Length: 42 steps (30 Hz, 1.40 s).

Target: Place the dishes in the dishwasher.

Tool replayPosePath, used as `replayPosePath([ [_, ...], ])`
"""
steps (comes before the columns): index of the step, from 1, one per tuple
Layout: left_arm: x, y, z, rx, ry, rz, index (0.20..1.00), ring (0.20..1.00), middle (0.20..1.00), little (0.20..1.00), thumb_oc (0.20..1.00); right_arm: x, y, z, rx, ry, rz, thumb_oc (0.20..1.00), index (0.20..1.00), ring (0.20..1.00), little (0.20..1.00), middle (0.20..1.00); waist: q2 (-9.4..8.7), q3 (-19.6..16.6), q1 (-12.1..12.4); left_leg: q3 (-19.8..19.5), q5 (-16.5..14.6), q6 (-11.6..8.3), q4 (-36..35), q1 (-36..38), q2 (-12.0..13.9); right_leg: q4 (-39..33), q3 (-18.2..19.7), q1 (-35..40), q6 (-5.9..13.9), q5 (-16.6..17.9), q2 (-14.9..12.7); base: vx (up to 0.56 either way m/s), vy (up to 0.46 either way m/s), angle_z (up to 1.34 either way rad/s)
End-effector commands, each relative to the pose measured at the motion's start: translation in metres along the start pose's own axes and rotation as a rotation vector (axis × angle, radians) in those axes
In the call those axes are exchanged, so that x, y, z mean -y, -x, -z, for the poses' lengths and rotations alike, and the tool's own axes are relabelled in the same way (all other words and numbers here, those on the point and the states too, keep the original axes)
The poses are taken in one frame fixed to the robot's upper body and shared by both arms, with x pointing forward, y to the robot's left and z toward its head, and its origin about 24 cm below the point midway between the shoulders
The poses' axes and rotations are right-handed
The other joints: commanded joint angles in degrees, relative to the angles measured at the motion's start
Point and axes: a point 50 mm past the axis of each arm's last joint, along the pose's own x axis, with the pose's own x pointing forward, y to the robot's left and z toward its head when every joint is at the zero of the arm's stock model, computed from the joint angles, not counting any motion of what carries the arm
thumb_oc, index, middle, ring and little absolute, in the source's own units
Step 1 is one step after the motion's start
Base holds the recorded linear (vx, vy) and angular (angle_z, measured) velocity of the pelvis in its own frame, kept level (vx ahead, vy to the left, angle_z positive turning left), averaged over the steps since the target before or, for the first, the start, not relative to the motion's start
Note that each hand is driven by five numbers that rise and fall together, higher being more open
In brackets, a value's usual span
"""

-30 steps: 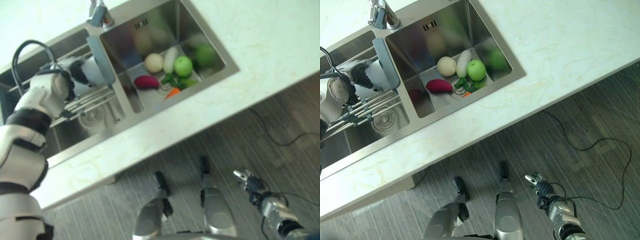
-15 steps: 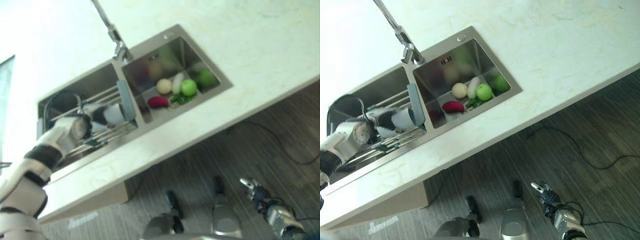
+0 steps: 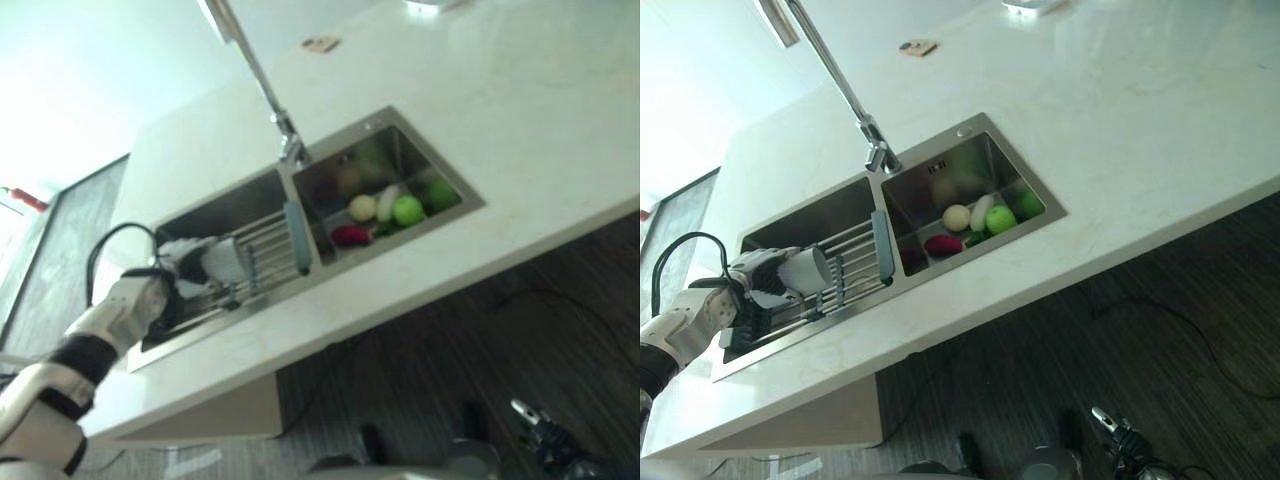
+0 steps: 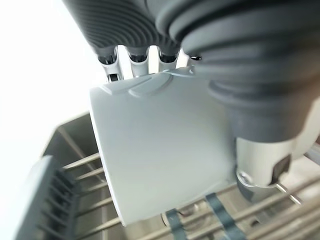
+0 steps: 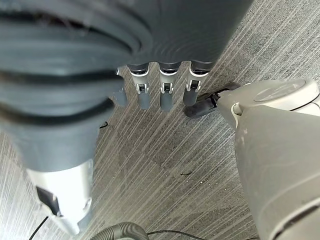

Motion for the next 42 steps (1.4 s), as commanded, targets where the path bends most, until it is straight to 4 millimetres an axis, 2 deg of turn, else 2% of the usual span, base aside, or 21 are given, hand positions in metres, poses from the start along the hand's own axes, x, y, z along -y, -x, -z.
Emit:
replayPosePath([
  [1, -0.068, 0.007, 0.025, -0.077, -0.042, -0.28, 0.2, 0.2, 0.2, 0.2, 0.2, -0.012, -0.003, 0.007, -0.009, -0.024, -0.02, 1.0, 1.0, 1.0, 1.0, 1.0, -4.41, 1.28, 0.3, -2.03, -2.31, -1.71, 0.77, 2.02, -0.24, 0.86, -3.69, 2.77, 2.82, -2.08, -3.5, 0.04, -0.033, 0.04],
  [8, -0.098, 0.027, 0.034, -0.07, 0.01, -0.555, 0.2, 0.2, 0.2, 0.2, 0.2, -0.015, 0.001, 0.032, -0.066, -0.048, 0.002, 1.0, 1.0, 1.0, 1.0, 1.0, -5.82, -1.2, 2.69, -3.4, -2.78, -1.53, 0.5, 3.15, -0.01, 0.71, -4.96, 5.17, 2.47, -3.02, -3.02, 0.02, -0.034, 0.12],
  [10, -0.109, 0.044, 0.036, -0.058, 0.031, -0.686, 0.2, 0.2, 0.2, 0.2, 0.2, -0.018, 0.002, 0.043, -0.091, -0.068, 0.005, 1.0, 1.0, 1.0, 1.0, 1.0, -7.11, -2.02, 4.63, -4.9, -3.03, -1.49, 0.38, 3.37, 0.24, 0.69, -5.81, 6.23, 2.18, -3.59, -2.54, -0.02, -0.11, 0.25],
  [13, -0.108, 0.059, 0.034, -0.059, 0.024, -0.759, 0.2, 0.2, 0.2, 0.2, 0.2, -0.022, 0.003, 0.053, -0.126, -0.043, -0.007, 1.0, 1.0, 1.0, 1.0, 1.0, -8.51, -2.51, 7.35, -7.57, -3.13, -1.37, 0.77, 3.37, 0.61, 1.19, -6.48, 7.45, 1.19, -4.87, -1.46, -0.01, -0.16, 0.26],
  [15, -0.103, 0.062, 0.034, -0.068, 0.021, -0.761, 0.2, 0.2, 0.2, 0.2, 0.2, -0.025, 0.003, 0.053, -0.131, -0.028, -0.015, 1.0, 1.0, 1.0, 1.0, 1.0, -8.8, -2.54, 8.29, -8.57, -3.11, -1.38, 1.06, 3.34, 0.79, 1.52, -6.7, 7.74, 0.77, -5.39, -1.08, 0.01, -0.139, 0.48],
  [18, -0.09, 0.074, 0.039, -0.094, 0.033, -0.756, 0.2, 0.2, 0.2, 0.2, 0.2, -0.032, -0.002, 0.046, -0.142, 0.024, -0.051, 1.0, 1.0, 1.0, 1.0, 1.0, -9.12, -2.37, 11.38, -12.52, -3.42, -1.83, 3.04, 2.57, 1.17, 2.41, -7.47, 8.71, -0.7, -7.24, 0.28, 0.02, -0.152, 0.34],
  [20, -0.082, 0.085, 0.043, -0.093, 0.039, -0.748, 0.2, 0.2, 0.2, 0.2, 0.2, -0.036, -0.005, 0.039, -0.131, 0.054, -0.073, 1.0, 1.0, 1.0, 1.0, 1.0, -8.87, -2.48, 13.77, -14.82, -2.61, -2.55, 3.44, 1.55, 1.59, 3.09, -8.94, 8.95, -1.58, -8.28, 1.1, 0.03, -0.152, 0.43],
  [22, -0.079, 0.089, 0.044, -0.095, 0.046, -0.745, 0.2, 0.2, 0.2, 0.2, 0.2, -0.038, -0.006, 0.035, -0.117, 0.076, -0.083, 1.0, 1.0, 1.0, 1.0, 1.0, -8.73, -2.6, 14.6, -15.48, -1.55, -2.9, 3.19, 0.64, 1.69, 3.04, -10.07, 8.86, -1.87, -8.23, 1.37, -0.04, -0.079, 0.58],
  [23, -0.081, 0.09, 0.04, -0.064, 0.048, -0.752, 0.2, 0.2, 0.2, 0.2, 0.2, -0.04, -0.008, 0.031, -0.09, 0.06, -0.075, 1.0, 1.0, 1.0, 1.0, 1.0, -8.53, -2.35, 15.62, -15.07, -1.08, -3.28, 3.15, -0.08, 1.56, 3.27, -12.08, 9.25, -2.0, -8.73, 1.68, -0.17, -0.067, 0.78],
  [24, -0.085, 0.09, 0.033, -0.02, 0.05, -0.77, 0.2, 0.2, 0.2, 0.2, 0.2, -0.039, -0.008, 0.028, -0.076, 0.051, -0.064, 1.0, 1.0, 1.0, 1.0, 1.0, -8.54, -1.98, 15.38, -11.55, -1.42, -3.19, 4.78, -1.18, 1.17, 3.94, -15.19, 9.26, -1.89, -8.83, 1.3, -0.13, -0.081, 0.81],
  [25, -0.087, 0.089, 0.031, -0.007, 0.048, -0.779, 0.2, 0.2, 0.2, 0.2, 0.2, -0.039, -0.008, 0.028, -0.071, 0.044, -0.065, 1.0, 1.0, 1.0, 1.0, 1.0, -8.8, -1.98, 15.06, -10.14, -2.93, -3.38, 5.81, -1.14, 0.92, 4.2, -15.83, 9.7, -1.51, -9.73, 1.25, -0.16, -0.058, 1.68],
  [27, -0.095, 0.088, 0.019, 0.039, 0.038, -0.812, 0.2, 0.2, 0.2, 0.2, 0.2, -0.041, -0.008, 0.026, -0.063, 0.0, -0.066, 1.0, 1.0, 1.0, 1.0, 1.0, -10.3, -0.75, 13.96, -3.05, -8.73, -0.96, 15.79, -2.52, -2.13, 6.35, -18.67, 8.85, -1.54, -8.88, -0.14, -0.16, 0.071, 2.98],
  [28, -0.102, 0.091, 0.019, 0.04, 0.016, -0.851, 0.2, 0.2, 0.2, 0.2, 0.2, -0.04, -0.007, 0.026, -0.065, -0.002, -0.085, 1.0, 1.0, 1.0, 1.0, 1.0, -10.51, -0.72, 13.76, -1.0, -9.75, 0.71, 15.26, -2.01, -3.31, 8.28, -20.16, 8.17, -1.27, -8.89, 0.18, -0.12, 0.223, 2.56],
  [31, -0.111, 0.099, 0.024, 0.035, -0.016, -0.867, 0.2, 0.2, 0.2, 0.2, 0.2, -0.039, -0.006, 0.032, -0.094, 0.059, -0.111, 1.0, 1.0, 1.0, 1.0, 1.0, -10.26, -0.88, 14.73, -4.23, -8.67, 2.14, 11.78, -0.72, -4.89, 12.07, -19.32, 7.26, -1.13, -9.85, 0.73, -0.02, 0.216, 0.81],
  [33, -0.121, 0.104, 0.02, 0.068, -0.06, -0.891, 0.2, 0.2, 0.2, 0.2, 0.2, -0.045, -0.005, 0.038, -0.105, 0.146, -0.153, 1.0, 1.0, 1.0, 1.0, 1.0, -10.05, -0.98, 15.04, -5.29, -8.4, 4.16, 8.53, 0.57, -6.05, 21.02, -19.73, 4.48, 0.53, -8.43, -1.79, -0.01, 0.265, 0.37],
  [35, -0.135, 0.106, 0.012, 0.106, -0.087, -0.909, 0.2, 0.2, 0.2, 0.2, 0.2, -0.052, -0.006, 0.04, -0.106, 0.153, -0.168, 1.0, 1.0, 1.0, 1.0, 1.0, -9.65, 0.05, 14.14, -7.57, -8.77, 6.3, 8.01, 1.06, -7.1, 36.29, -16.46, -0.99, 3.0, -4.16, -5.17, -0.01, 0.226, 1.02],
  [36, -0.137, 0.104, 0.01, 0.116, -0.087, -0.912, 0.2, 0.2, 0.2, 0.2, 0.2, -0.053, -0.006, 0.039, -0.102, 0.131, -0.171, 1.0, 1.0, 1.0, 1.0, 1.0, -9.78, 0.55, 13.69, -9.15, -8.6, 6.85, 7.81, 1.0, -7.49, 39.66, -13.41, -2.81, 3.24, -3.62, -5.62, -0.15, 0.028, 1.63],
  [37, -0.139, 0.102, 0.006, 0.134, -0.084, -0.92, 0.2, 0.2, 0.2, 0.2, 0.2, -0.054, -0.007, 0.037, -0.093, 0.113, -0.173, 1.0, 1.0, 1.0, 1.0, 1.0, -9.73, 0.93, 13.12, -10.63, -7.25, 7.22, 7.73, 0.24, -7.28, 38.64, -10.98, -4.43, 1.53, -3.14, -4.15, -0.17, -0.14, 1.99],
  [39, -0.145, 0.097, -0.005, 0.195, -0.071, -0.931, 0.2, 0.2, 0.2, 0.2, 0.2, -0.054, -0.007, 0.036, -0.073, 0.111, -0.193, 1.0, 1.0, 1.0, 1.0, 1.0, -10.23, 0.57, 10.89, -17.02, -6.96, 7.07, 7.4, -0.12, -7.92, 29.17, -2.62, -4.02, 0.04, -6.98, 1.76, -0.09, -0.309, 1.9],
  [41, -0.155, 0.091, -0.011, 0.216, -0.053, -0.933, 0.2, 0.2, 0.2, 0.2, 0.2, -0.053, -0.006, 0.034, -0.068, 0.108, -0.207, 1.0, 1.0, 1.0, 1.0, 1.0, -10.54, -0.09, 8.85, -22.1, -7.51, 7.17, 8.08, -0.46, -8.66, 22.91, 3.61, -4.06, -0.33, -7.36, 3.56, 0.03, -0.332, 2.84],
  [42, -0.158, 0.086, -0.013, 0.222, -0.036, -0.916, 0.2, 0.2, 0.2, 0.2, 0.2, -0.055, -0.007, 0.034, -0.09, 0.119, -0.224, 1.0, 1.0, 1.0, 1.0, 1.0, -10.84, -0.85, 9.18, -23.73, -6.83, 6.23, 7.2, -0.6, -8.49, 18.19, 4.13, -1.49, -2.18, -10.19, 5.48, 0.05, -0.322, 2.48],
])
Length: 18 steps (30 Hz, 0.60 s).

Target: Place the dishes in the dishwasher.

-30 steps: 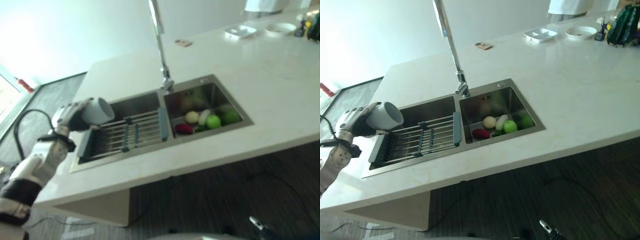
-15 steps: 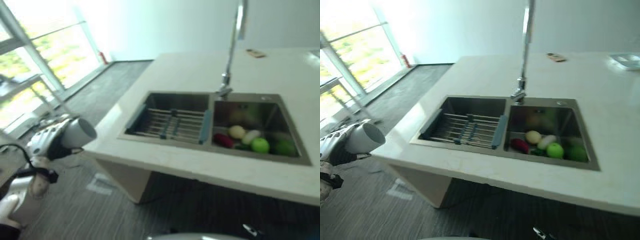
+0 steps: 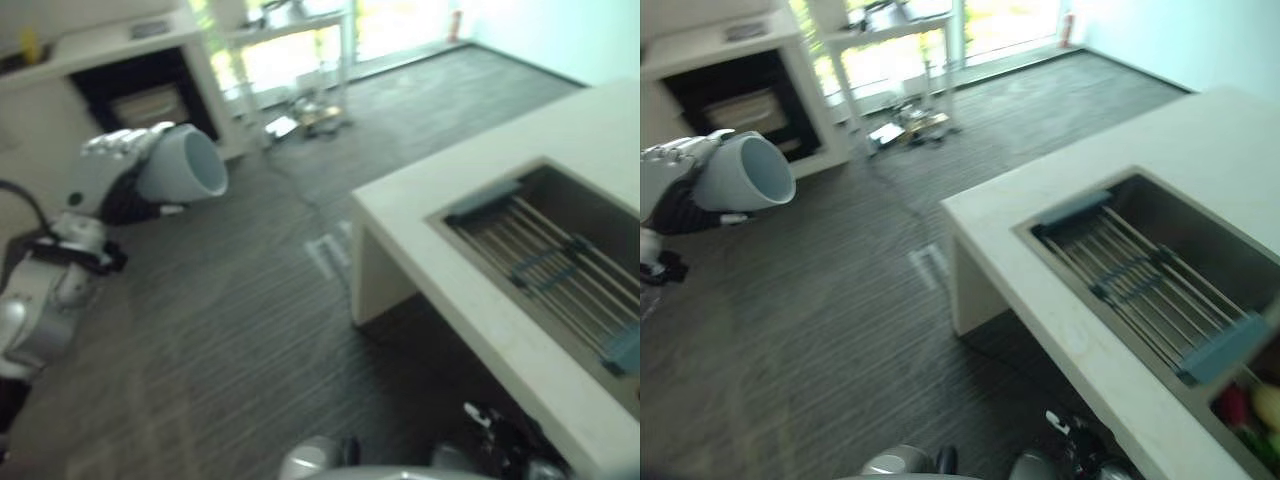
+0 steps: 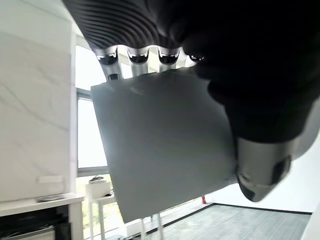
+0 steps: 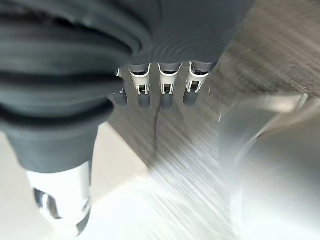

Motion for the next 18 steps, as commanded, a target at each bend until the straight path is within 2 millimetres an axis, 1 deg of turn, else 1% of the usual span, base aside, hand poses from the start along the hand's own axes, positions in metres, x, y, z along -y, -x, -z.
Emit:
replayPosePath([
  [1, -0.016, -0.012, 0.008, -0.05, 0.041, -0.09, 0.2, 0.2, 0.2, 0.2, 0.2, 0.004, 0.002, 0.001, -0.034, 0.014, -0.036, 1.0, 1.0, 1.0, 1.0, 1.0, 0.9, -4.25, -2.23, 0.03, -1.3, 0.63, 0.73, 0.03, 0.81, -13.09, -4.37, 10.0, 0.36, 8.47, -2.66, 0.05, -0.301, 1.64],
  [3, -0.01, -0.007, 0.004, -0.037, 0.074, -0.076, 0.2, 0.2, 0.2, 0.2, 0.2, -0.001, -0.002, -0.006, -0.05, 0.028, -0.056, 1.0, 1.0, 1.0, 1.0, 1.0, 0.67, -4.77, -0.59, -0.33, 0.23, -0.94, -0.52, -0.38, 1.58, -17.46, -4.49, 12.46, -0.2, 8.47, -1.66, -0.02, -0.23, 1.03],
  [4, -0.007, -0.003, 0.0, -0.031, 0.095, -0.068, 0.2, 0.2, 0.2, 0.2, 0.2, -0.003, -0.004, -0.008, -0.059, 0.041, -0.062, 1.0, 1.0, 1.0, 1.0, 1.0, 0.78, -4.87, 0.33, -0.39, 1.88, -2.32, -1.45, -1.1, 2.05, -19.55, -4.84, 13.79, -0.48, 8.72, -1.1, -0.07, -0.213, -0.18],
  [5, -0.005, -0.001, -0.005, -0.014, 0.134, -0.07, 0.2, 0.2, 0.2, 0.2, 0.2, -0.004, -0.005, -0.01, -0.061, 0.037, -0.048, 1.0, 1.0, 1.0, 1.0, 1.0, 0.98, -4.62, 1.07, 0.09, 4.21, -3.87, -1.39, -4.38, 2.44, -21.69, -4.99, 15.21, -0.86, 8.97, -0.91, -0.09, -0.154, -0.3],
  [6, -0.004, -0.001, -0.007, -0.007, 0.145, -0.071, 0.2, 0.2, 0.2, 0.2, 0.2, -0.004, -0.006, -0.01, -0.062, 0.032, -0.041, 1.0, 1.0, 1.0, 1.0, 1.0, 1.03, -4.48, 1.25, 0.72, 4.65, -4.23, -1.03, -5.47, 2.6, -22.03, -5.38, 15.55, -0.92, 9.02, -1.09, -0.14, -0.09, -0.04],
  [7, -0.002, -0.002, -0.012, 0.016, 0.167, -0.075, 0.2, 0.2, 0.2, 0.2, 0.2, -0.003, -0.006, -0.011, -0.059, 0.01, -0.025, 1.0, 1.0, 1.0, 1.0, 1.0, 1.08, -4.1, 1.02, 3.96, 4.94, -4.9, 0.72, -7.55, 3.29, -22.69, -7.21, 16.23, -0.93, 9.25, -1.77, -0.14, -0.034, 0.41],
  [9, 0.0, -0.005, -0.02, 0.058, 0.189, -0.081, 0.2, 0.2, 0.2, 0.2, 0.2, 0.0, -0.004, -0.008, -0.051, -0.021, -0.009, 1.0, 1.0, 1.0, 1.0, 1.0, 0.83, -3.67, 0.0, 11.33, 3.68, -5.3, 3.83, -8.19, 4.85, -23.32, -11.64, 16.83, -0.76, 9.76, -3.16, -0.19, 0.001, 0.68],
  [10, 0.002, -0.007, -0.026, 0.079, 0.194, -0.081, 0.2, 0.2, 0.2, 0.2, 0.2, 0.001, -0.004, -0.006, -0.049, -0.029, -0.005, 1.0, 1.0, 1.0, 1.0, 1.0, 0.42, -3.47, -0.74, 14.24, 1.64, -4.97, 5.85, -7.02, 5.42, -23.4, -13.8, 16.98, -0.57, 10.11, -4.11, -0.18, 0.051, 1.28],
  [12, 0.003, -0.007, -0.033, 0.088, 0.194, -0.072, 0.2, 0.2, 0.2, 0.2, 0.2, 0.001, -0.003, -0.004, -0.049, -0.037, -0.002, 1.0, 1.0, 1.0, 1.0, 1.0, 0.07, -3.6, -1.28, 14.48, -0.38, -4.38, 6.81, -5.06, 5.59, -23.0, -14.61, 16.44, -0.41, 10.62, -4.73, -0.11, 0.1, 1.44],
  [13, 0.002, -0.006, -0.035, 0.09, 0.194, -0.062, 0.2, 0.2, 0.2, 0.2, 0.2, 0.003, -0.002, -0.001, -0.052, -0.049, 0.003, 1.0, 1.0, 1.0, 1.0, 1.0, -0.05, -4.04, -1.48, 13.69, -1.44, -4.26, 6.83, -3.38, 5.92, -22.65, -14.68, 16.13, -0.41, 10.61, -4.99, -0.05, 0.147, 0.96],
  [14, 0.001, -0.005, -0.036, 0.088, 0.193, -0.053, 0.2, 0.2, 0.2, 0.2, 0.2, 0.004, -0.001, 0.001, -0.056, -0.052, 0.004, 1.0, 1.0, 1.0, 1.0, 1.0, -0.01, -4.41, -1.66, 13.43, -1.85, -4.33, 6.49, -2.38, 6.24, -22.65, -14.76, 16.15, -0.45, 10.53, -5.08, -0.06, 0.193, 0.58],
  [16, 0.001, -0.005, -0.038, 0.093, 0.195, -0.039, 0.2, 0.2, 0.2, 0.2, 0.2, 0.006, 0.001, 0.004, -0.067, -0.043, 0.008, 1.0, 1.0, 1.0, 1.0, 1.0, 0.25, -5.13, -2.22, 14.16, -1.77, -4.83, 4.92, -0.59, 7.29, -22.94, -15.5, 16.43, -0.35, 10.54, -5.38, -0.05, 0.24, 0.27],
  [18, 0.002, -0.009, -0.046, 0.121, 0.208, -0.029, 0.2, 0.2, 0.2, 0.2, 0.2, 0.01, 0.003, 0.008, -0.07, -0.049, 0.029, 1.0, 1.0, 1.0, 1.0, 1.0, 1.03, -5.65, -3.59, 16.76, -0.1, -5.83, 1.32, 1.19, 8.88, -23.08, -17.11, 16.73, 0.18, 10.6, -6.07, -0.05, 0.389, 0.23],
])
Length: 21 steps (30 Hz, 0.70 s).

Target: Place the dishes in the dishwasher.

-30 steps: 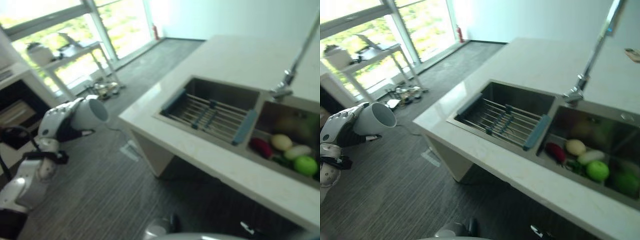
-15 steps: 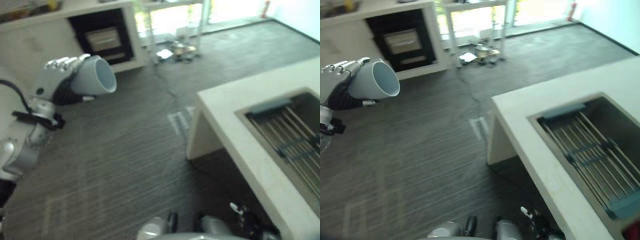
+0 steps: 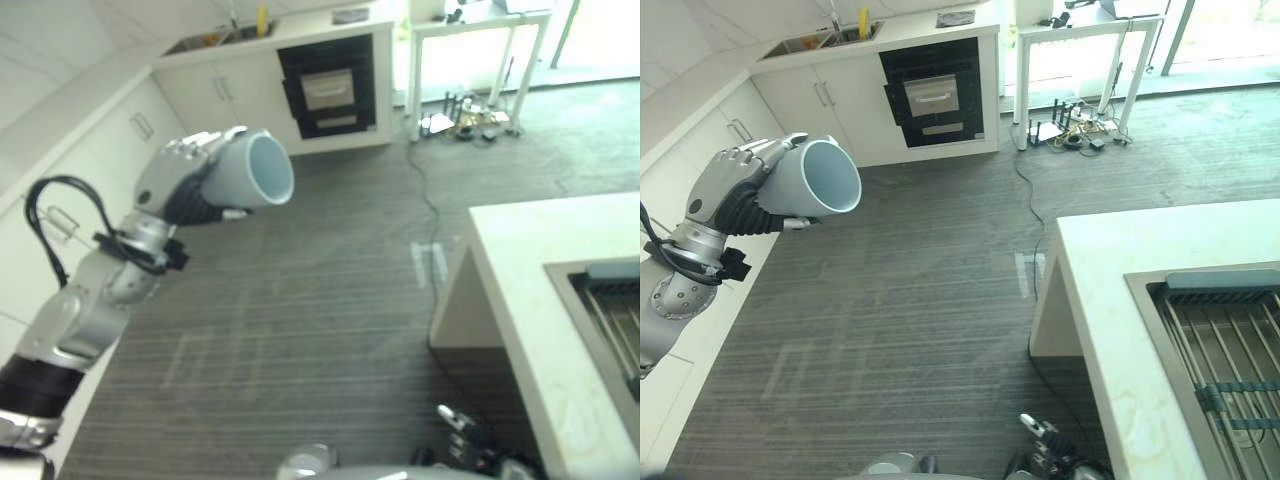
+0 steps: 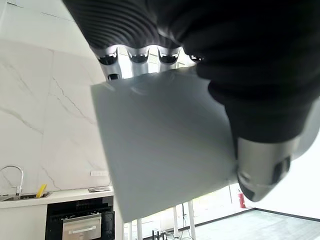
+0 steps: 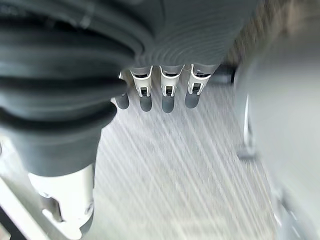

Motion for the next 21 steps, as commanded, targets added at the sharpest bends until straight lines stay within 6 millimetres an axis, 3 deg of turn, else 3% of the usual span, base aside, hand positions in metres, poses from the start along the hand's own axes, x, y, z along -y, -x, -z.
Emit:
replayPosePath([
  [1, -0.017, -0.009, 0.008, -0.044, -0.05, -0.06, 0.2, 0.2, 0.2, 0.2, 0.2, 0.008, 0.002, -0.002, 0.003, 0.008, 0.023, 1.0, 1.0, 1.0, 1.0, 1.0, 0.04, -2.45, -2.24, 1.58, -1.64, -0.06, -2.17, -3.36, -1.63, -1.69, 1.07, 5.57, 4.77, -1.19, 0.62, -0.03, 0.428, 0.49],
  [5, -0.008, -0.011, 0.003, -0.027, -0.068, -0.01, 0.2, 0.2, 0.2, 0.2, 0.2, 0.008, 0.003, 0.008, -0.035, -0.013, 0.031, 1.0, 1.0, 1.0, 1.0, 1.0, 0.44, -3.15, -1.98, 0.14, -1.17, 0.67, -6.49, -0.93, -3.19, -1.71, 1.34, 5.72, 6.89, 0.24, -1.17, 0.01, 0.329, 0.49],
  [9, -0.014, -0.014, 0.005, -0.027, -0.104, 0.018, 0.2, 0.2, 0.2, 0.2, 0.2, -0.001, 0.002, 0.018, -0.052, -0.011, 0.009, 1.0, 1.0, 1.0, 1.0, 1.0, -0.2, -3.48, -1.16, 0.08, -1.88, 2.28, -7.72, -0.51, -4.5, -1.55, 0.47, 4.53, 9.62, 2.72, -3.55, -0.02, 0.217, 0.22],
  [14, -0.024, -0.017, 0.009, -0.017, -0.119, 0.037, 0.2, 0.2, 0.2, 0.2, 0.2, -0.011, -0.002, 0.011, -0.017, -0.01, -0.031, 1.0, 1.0, 1.0, 1.0, 1.0, -1.25, -2.98, -0.2, 0.78, -3.19, 4.37, -7.85, -1.18, -6.07, 0.6, 0.71, 1.82, 11.08, 6.07, -6.6, -0.03, 0.142, 0.12],
  [16, -0.026, -0.015, 0.012, -0.012, -0.127, 0.04, 0.2, 0.2, 0.2, 0.2, 0.2, -0.016, -0.004, 0.008, -0.005, -0.006, -0.055, 1.0, 1.0, 1.0, 1.0, 1.0, -1.35, -2.86, -0.01, 1.54, -3.11, 4.83, -7.85, -1.5, -5.98, 2.55, 1.0, 1.39, 10.98, 5.74, -6.49, -0.02, 0.038, 0.0],
  [17, -0.026, -0.016, 0.011, 0.009, -0.127, 0.042, 0.2, 0.2, 0.2, 0.2, 0.2, -0.019, -0.004, 0.009, 0.005, -0.003, -0.071, 1.0, 1.0, 1.0, 1.0, 1.0, -1.52, -2.63, -0.34, 0.17, -2.99, 5.31, -7.85, -2.18, -6.28, 2.8, 2.94, 1.25, 10.5, 4.28, -4.56, -0.02, -0.042, 0.01],
  [21, -0.032, -0.021, 0.009, 0.036, -0.124, 0.042, 0.2, 0.2, 0.2, 0.2, 0.2, -0.021, -0.005, 0.008, -0.003, 0.022, -0.081, 1.0, 1.0, 1.0, 1.0, 1.0, -1.89, -2.32, -0.41, 0.81, -2.25, 4.73, -7.85, -2.36, -5.52, 0.77, 3.08, 2.04, 9.99, 3.01, -3.41, -0.03, -0.105, 0.07],
])
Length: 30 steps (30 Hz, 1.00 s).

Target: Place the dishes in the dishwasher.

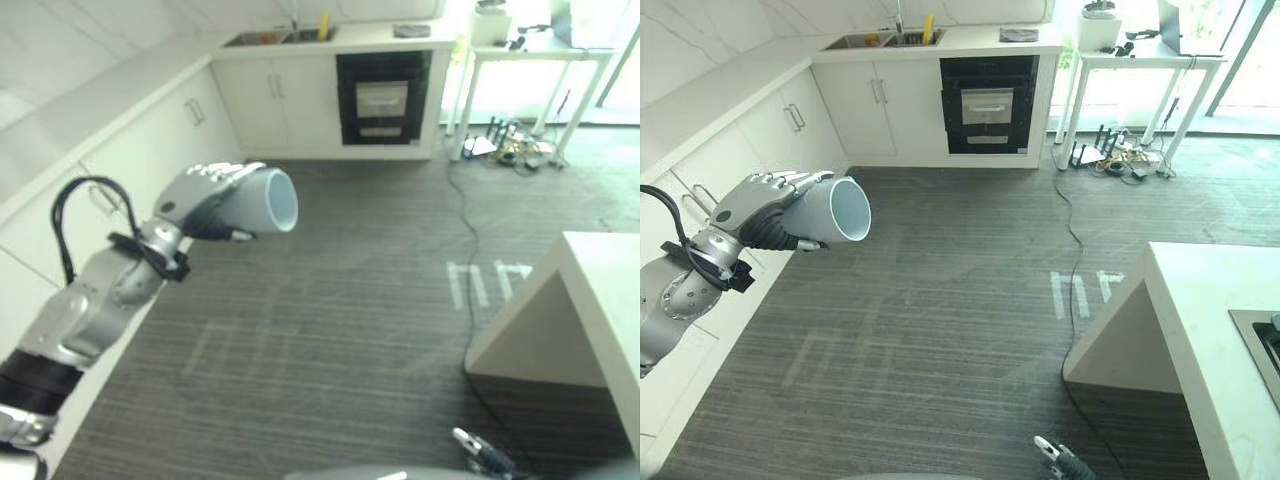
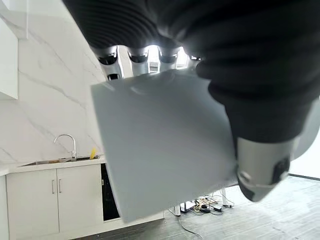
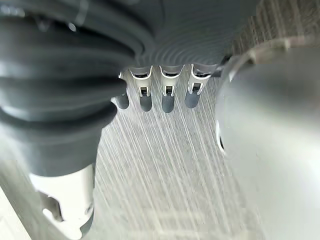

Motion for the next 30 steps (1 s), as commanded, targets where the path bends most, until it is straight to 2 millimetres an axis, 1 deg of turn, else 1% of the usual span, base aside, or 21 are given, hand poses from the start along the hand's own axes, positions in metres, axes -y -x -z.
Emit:
replayPosePath([
  [1, -0.052, -0.009, 0.005, 0.018, -0.057, -0.18, 0.2, 0.2, 0.2, 0.2, 0.2, -0.001, -0.003, -0.02, 0.055, 0.009, -0.007, 1.0, 1.0, 1.0, 1.0, 1.0, 0.69, 2.05, -0.16, 3.37, 0.6, 1.31, -0.1, -2.91, 0.93, 0.81, 2.79, 1.71, 1.0, -1.05, 2.38, -0.02, -0.133, 0.02],
  [5, -0.051, -0.008, 0.002, 0.019, -0.058, -0.178, 0.2, 0.2, 0.2, 0.2, 0.2, 0.014, 0.002, -0.015, 0.006, 0.008, 0.046, 1.0, 1.0, 1.0, 1.0, 1.0, 0.6, 0.97, -0.51, 3.63, 0.91, 0.19, -0.1, -2.88, 1.22, -4.62, 3.5, 3.58, 0.58, 0.13, 3.69, 0.03, -0.1, -0.08],
  [8, -0.048, -0.005, 0.003, 0.014, -0.052, -0.177, 0.2, 0.2, 0.2, 0.2, 0.2, 0.022, 0.006, -0.01, -0.019, 0.003, 0.054, 1.0, 1.0, 1.0, 1.0, 1.0, 0.56, 0.49, -0.68, 3.29, 0.77, -0.23, -0.1, -2.48, 1.23, -6.33, 4.1, 4.61, 0.26, 0.24, 4.39, 0.04, -0.054, -0.05],
  [9, 0.013, -0.04, -0.026, -0.038, 0.329, -0.23, 0.2, 0.2, 0.2, 0.2, 0.2, 0.023, 0.004, -0.031, 0.053, -0.067, 0.043, 1.0, 1.0, 1.0, 1.0, 1.0, 1.04, 2.51, -6.0, 5.5, 5.72, -4.66, 0.22, -4.61, 7.47, -6.11, 7.02, 2.73, -2.93, -1.29, 7.46, 0.04, -0.049, 0.01],
  [11, 0.017, -0.039, -0.025, -0.055, 0.337, -0.227, 0.2, 0.2, 0.2, 0.2, 0.2, 0.023, 0.005, -0.027, 0.042, -0.025, 0.04, 1.0, 1.0, 1.0, 1.0, 1.0, 1.0, 2.2, -6.1, 5.77, 5.81, -4.87, 0.26, -4.49, 7.72, -6.07, 6.64, 2.97, -3.1, -1.52, 7.43, 0.0, -0.027, 0.17],
  [13, 0.021, -0.038, -0.023, -0.075, 0.347, -0.237, 0.2, 0.2, 0.2, 0.2, 0.2, 0.025, 0.006, -0.023, 0.045, -0.041, 0.057, 1.0, 1.0, 1.0, 1.0, 1.0, 1.0, 1.81, -6.41, 6.18, 5.78, -5.0, 0.18, -4.18, 8.08, -6.21, 6.62, 3.3, -3.27, -1.89, 7.61, 0.0, -0.001, -0.09],
  [14, 0.023, -0.037, -0.021, -0.083, 0.354, -0.243, 0.2, 0.2, 0.2, 0.2, 0.2, 0.028, 0.007, -0.021, 0.047, -0.079, 0.072, 1.0, 1.0, 1.0, 1.0, 1.0, 1.02, 1.51, -6.67, 5.92, 5.63, -4.97, 0.22, -3.79, 8.03, -6.21, 7.31, 3.71, -3.5, -2.21, 8.01, 0.02, -0.014, -0.18],
  [16, 0.024, -0.037, -0.02, -0.088, 0.353, -0.241, 0.2, 0.2, 0.2, 0.2, 0.2, 0.026, 0.007, -0.021, 0.037, -0.049, 0.056, 1.0, 1.0, 1.0, 1.0, 1.0, 0.96, 1.25, -6.86, 5.37, 5.49, -4.72, 0.05, -3.39, 7.93, -6.14, 8.06, 4.31, -3.92, -2.62, 8.56, 0.03, -0.042, -0.04],
  [19, 0.026, -0.039, -0.021, -0.082, 0.361, -0.231, 0.2, 0.2, 0.2, 0.2, 0.2, 0.022, 0.005, -0.019, 0.028, -0.057, 0.063, 1.0, 1.0, 1.0, 1.0, 1.0, 1.07, 0.75, -7.11, 4.93, 5.36, -4.65, -0.1, -3.06, 7.98, -5.76, 8.85, 4.72, -4.42, -3.5, 9.34, 0.03, -0.045, 0.01],
  [21, 0.028, -0.041, -0.022, -0.08, 0.369, -0.214, 0.2, 0.2, 0.2, 0.2, 0.2, 0.022, 0.004, -0.02, 0.018, -0.026, 0.066, 1.0, 1.0, 1.0, 1.0, 1.0, 1.26, 0.57, -7.14, 4.03, 5.24, -4.54, 0.55, -2.96, 7.6, -4.86, 9.99, 4.96, -4.98, -4.4, 9.98, 0.07, -0.027, 0.2],
  [22, 0.03, -0.042, -0.022, -0.088, 0.377, -0.208, 0.2, 0.2, 0.2, 0.2, 0.2, 0.021, 0.004, -0.022, 0.017, -0.001, 0.056, 1.0, 1.0, 1.0, 1.0, 1.0, 1.21, 0.66, -7.02, 3.29, 4.62, -4.27, 1.88, -2.95, 7.03, -4.14, 10.65, 4.95, -5.21, -4.78, 9.97, 0.1, -0.007, 0.32],
  [23, 0.033, -0.041, -0.023, -0.097, 0.382, -0.207, 0.2, 0.2, 0.2, 0.2, 0.2, 0.018, 0.002, -0.028, 0.024, 0.045, 0.034, 1.0, 1.0, 1.0, 1.0, 1.0, 0.83, 1.32, -6.71, 2.66, 2.41, -3.33, 7.17, -4.33, 5.36, -2.75, 11.49, 4.83, -5.58, -5.11, 9.48, 0.11, 0.024, 0.33],
  [24, 0.034, -0.039, -0.022, -0.095, 0.386, -0.21, 0.2, 0.2, 0.2, 0.2, 0.2, 0.015, 0.0, -0.031, 0.034, 0.056, 0.026, 1.0, 1.0, 1.0, 1.0, 1.0, 0.42, 2.13, -6.18, 1.94, 1.04, -2.65, 11.34, -6.43, 4.24, -1.64, 11.87, 4.88, -5.8, -5.21, 9.12, 0.11, 0.041, 0.2],
  [25, 0.034, -0.038, -0.022, -0.09, 0.387, -0.214, 0.2, 0.2, 0.2, 0.2, 0.2, 0.012, -0.001, -0.033, 0.04, 0.051, 0.024, 1.0, 1.0, 1.0, 1.0, 1.0, 0.34, 2.7, -5.7, 0.97, 1.22, -2.51, 12.77, -7.79, 3.99, -0.9, 12.05, 4.93, -5.96, -5.32, 9.16, 0.13, 0.098, 0.12],
  [26, 0.033, -0.037, -0.023, -0.08, 0.388, -0.219, 0.2, 0.2, 0.2, 0.2, 0.2, 0.012, -0.001, -0.035, 0.047, 0.044, 0.027, 1.0, 1.0, 1.0, 1.0, 1.0, 0.45, 3.26, -5.3, 0.21, 1.98, -2.57, 12.39, -8.6, 4.29, -0.02, 12.22, 5.0, -6.06, -5.69, 9.23, 0.22, 0.256, 0.1],
  [27, 0.03, -0.036, -0.025, -0.071, 0.384, -0.22, 0.2, 0.2, 0.2, 0.2, 0.2, 0.014, -0.001, -0.039, 0.056, 0.045, 0.035, 1.0, 1.0, 1.0, 1.0, 1.0, 0.94, 3.93, -4.86, -0.52, 4.84, -3.5, 9.05, -8.73, 5.97, 0.79, 12.4, 5.58, -6.14, -6.68, 9.37, 0.33, 0.426, 0.1],
  [28, 0.03, -0.036, -0.027, -0.064, 0.382, -0.218, 0.2, 0.2, 0.2, 0.2, 0.2, 0.018, 0.001, -0.041, 0.063, 0.042, 0.043, 1.0, 1.0, 1.0, 1.0, 1.0, 1.35, 4.07, -4.86, 0.28, 7.97, -4.75, 5.93, -9.44, 8.27, 0.53, 11.85, 6.59, -5.94, -7.19, 9.06, 0.37, 0.51, 0.17],
  [29, 0.03, -0.037, -0.028, -0.06, 0.382, -0.218, 0.2, 0.2, 0.2, 0.2, 0.2, 0.021, 0.002, -0.042, 0.068, 0.042, 0.05, 1.0, 1.0, 1.0, 1.0, 1.0, 1.52, 4.16, -4.97, 1.23, 9.91, -5.49, 4.12, -9.69, 9.69, 0.3, 11.32, 7.34, -5.79, -7.49, 8.59, 0.3, 0.458, 0.15],
  [30, 0.031, -0.038, -0.029, -0.057, 0.382, -0.218, 0.2, 0.2, 0.2, 0.2, 0.2, 0.023, 0.003, -0.042, 0.07, 0.043, 0.056, 1.0, 1.0, 1.0, 1.0, 1.0, 1.56, 4.09, -5.07, 1.83, 10.86, -5.89, 3.44, -10.18, 10.74, 0.28, 10.94, 7.73, -5.58, -7.68, 8.02, 0.27, 0.449, 0.08],
])
